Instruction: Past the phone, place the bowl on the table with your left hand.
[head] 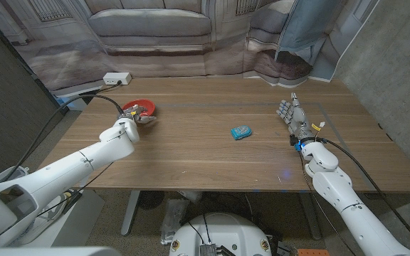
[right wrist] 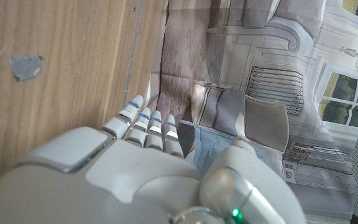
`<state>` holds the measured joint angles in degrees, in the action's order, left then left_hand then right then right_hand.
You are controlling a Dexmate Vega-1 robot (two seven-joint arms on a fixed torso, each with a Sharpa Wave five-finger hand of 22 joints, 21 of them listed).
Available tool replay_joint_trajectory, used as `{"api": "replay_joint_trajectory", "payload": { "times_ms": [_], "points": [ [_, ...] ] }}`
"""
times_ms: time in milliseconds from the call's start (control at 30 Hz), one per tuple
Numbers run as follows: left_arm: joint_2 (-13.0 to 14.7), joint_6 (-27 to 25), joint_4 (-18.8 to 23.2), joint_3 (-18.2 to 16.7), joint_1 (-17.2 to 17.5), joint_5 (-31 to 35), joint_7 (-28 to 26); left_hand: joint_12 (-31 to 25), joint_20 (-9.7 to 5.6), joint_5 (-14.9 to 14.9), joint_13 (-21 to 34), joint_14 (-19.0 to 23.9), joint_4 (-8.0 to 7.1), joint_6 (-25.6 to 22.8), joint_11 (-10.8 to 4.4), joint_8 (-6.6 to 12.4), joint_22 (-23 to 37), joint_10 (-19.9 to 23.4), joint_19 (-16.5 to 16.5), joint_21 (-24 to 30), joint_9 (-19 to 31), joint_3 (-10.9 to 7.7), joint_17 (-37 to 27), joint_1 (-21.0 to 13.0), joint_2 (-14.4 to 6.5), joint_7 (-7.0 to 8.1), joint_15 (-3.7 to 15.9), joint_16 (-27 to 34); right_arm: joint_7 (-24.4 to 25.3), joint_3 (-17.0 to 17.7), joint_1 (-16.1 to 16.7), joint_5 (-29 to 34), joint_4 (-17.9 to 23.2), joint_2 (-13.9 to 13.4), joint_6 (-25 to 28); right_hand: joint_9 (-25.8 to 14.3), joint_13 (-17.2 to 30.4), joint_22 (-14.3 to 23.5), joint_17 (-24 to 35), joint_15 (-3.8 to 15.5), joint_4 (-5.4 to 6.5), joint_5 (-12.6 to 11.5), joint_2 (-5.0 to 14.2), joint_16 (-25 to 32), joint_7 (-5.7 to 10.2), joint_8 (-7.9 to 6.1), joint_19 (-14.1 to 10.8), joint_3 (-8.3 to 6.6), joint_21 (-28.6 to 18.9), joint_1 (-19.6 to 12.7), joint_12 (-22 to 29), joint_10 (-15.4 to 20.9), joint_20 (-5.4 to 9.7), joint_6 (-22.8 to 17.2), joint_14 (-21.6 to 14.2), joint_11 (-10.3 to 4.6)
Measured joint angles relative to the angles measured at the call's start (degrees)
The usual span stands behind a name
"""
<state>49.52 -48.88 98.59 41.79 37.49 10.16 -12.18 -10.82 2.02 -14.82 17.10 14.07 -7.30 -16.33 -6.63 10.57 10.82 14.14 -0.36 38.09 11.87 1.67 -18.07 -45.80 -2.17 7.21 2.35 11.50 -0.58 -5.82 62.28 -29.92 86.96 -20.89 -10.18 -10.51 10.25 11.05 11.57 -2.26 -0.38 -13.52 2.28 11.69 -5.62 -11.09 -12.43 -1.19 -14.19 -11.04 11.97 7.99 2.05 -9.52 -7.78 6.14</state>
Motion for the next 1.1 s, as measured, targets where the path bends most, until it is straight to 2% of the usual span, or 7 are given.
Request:
{"api": "replay_joint_trajectory", "payload": {
  "times_ms": [100,500,1100],
  "points": [
    [0.01,-0.01,0.34,-0.32,0.16,-0.41,-0.26,0.0,0.0,-0.04,-0.09,-0.58,-0.37,1.1,0.7,-0.1,0.0,-0.7,0.0,-0.21,0.0,0.37,0.27,0.63,0.11,-0.15,-0.06,0.0,0.0,0.01,0.02,-0.05,0.02,-0.02,0.0,0.0,0.0,0.18,0.0,0.0,0.0,0.0,0.0,0.0,0.0,0.0,0.0,0.0,0.0,0.0,0.0,0.0,0.0,0.0,0.0,0.0],
    [0.68,-1.1,2.61,-1.35,1.06,-1.4,-1.54,0.0,0.2,-0.48,-0.57,-0.66,-1.08,1.71,0.56,-0.22,-0.01,-1.03,0.27,-0.2,-0.01,1.08,0.49,2.13,-0.33,-0.14,0.03,0.43,-0.15,0.18,0.13,-0.31,0.02,-0.11,-0.2,0.0,0.0,0.29,0.0,0.0,0.0,0.0,0.0,0.0,0.0,0.0,0.0,0.0,0.0,0.0,0.0,-0.01,0.0,0.0,0.0,0.0],
    [2.36,-3.13,6.34,-2.16,1.99,-1.61,-2.97,-0.21,-0.39,-1.31,-0.89,-0.23,-1.07,1.71,0.37,0.06,0.27,-1.22,0.85,-0.2,-0.16,1.08,0.52,2.89,-1.1,-0.14,0.05,0.45,-0.42,0.41,0.56,-0.67,0.07,-0.18,-0.76,0.0,0.0,0.28,0.0,-0.21,-0.16,0.0,0.0,0.0,0.31,0.0,-0.22,0.16,0.0,0.0,0.0,-0.01,0.22,0.31,-0.21,-0.01]
  ]
}}
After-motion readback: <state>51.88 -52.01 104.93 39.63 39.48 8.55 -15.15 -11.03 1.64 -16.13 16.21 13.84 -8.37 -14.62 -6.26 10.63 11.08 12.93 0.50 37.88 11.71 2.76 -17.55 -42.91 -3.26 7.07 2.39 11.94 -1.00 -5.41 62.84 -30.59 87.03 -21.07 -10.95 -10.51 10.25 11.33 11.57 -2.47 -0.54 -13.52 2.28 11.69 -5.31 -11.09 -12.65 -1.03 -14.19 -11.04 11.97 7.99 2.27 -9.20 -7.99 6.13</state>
